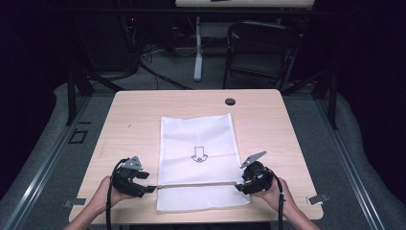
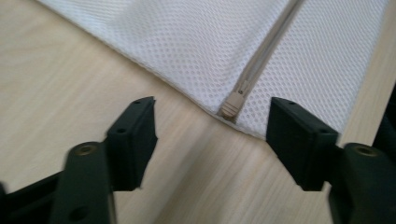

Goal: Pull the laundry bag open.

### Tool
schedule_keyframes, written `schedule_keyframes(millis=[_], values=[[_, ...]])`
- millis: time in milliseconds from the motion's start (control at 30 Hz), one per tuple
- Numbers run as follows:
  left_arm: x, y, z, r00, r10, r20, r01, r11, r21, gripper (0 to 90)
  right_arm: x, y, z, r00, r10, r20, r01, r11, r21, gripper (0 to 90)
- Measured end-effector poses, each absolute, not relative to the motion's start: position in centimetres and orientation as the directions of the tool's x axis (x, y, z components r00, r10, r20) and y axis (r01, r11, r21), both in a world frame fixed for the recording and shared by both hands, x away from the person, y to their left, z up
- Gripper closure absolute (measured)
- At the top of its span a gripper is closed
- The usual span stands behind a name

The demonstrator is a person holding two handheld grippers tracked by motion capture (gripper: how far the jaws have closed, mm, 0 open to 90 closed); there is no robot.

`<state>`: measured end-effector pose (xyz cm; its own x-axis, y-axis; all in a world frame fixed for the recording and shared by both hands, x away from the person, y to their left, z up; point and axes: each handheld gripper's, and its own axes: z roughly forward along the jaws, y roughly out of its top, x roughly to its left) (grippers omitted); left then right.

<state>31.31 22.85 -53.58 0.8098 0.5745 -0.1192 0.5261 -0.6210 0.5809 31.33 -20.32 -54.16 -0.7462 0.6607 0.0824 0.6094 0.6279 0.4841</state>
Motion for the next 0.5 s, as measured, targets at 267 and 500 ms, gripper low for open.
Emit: schedule_keyframes(millis=[267,500], values=[[30.2,23.5,-51.7,0.732,0.677,-0.075,0.595,-0.581,0.555,7.6,30.4,-23.0,-51.8,-0.683,0.728,0.059,0.644,0.562,0.52,18.2],[29.1,24.3,-51.2,0.676,0.735,-0.048,0.637,-0.552,0.538,0.0,29.1,-25.2,-51.0,-0.638,0.77,0.006,0.666,0.548,0.507,7.9]])
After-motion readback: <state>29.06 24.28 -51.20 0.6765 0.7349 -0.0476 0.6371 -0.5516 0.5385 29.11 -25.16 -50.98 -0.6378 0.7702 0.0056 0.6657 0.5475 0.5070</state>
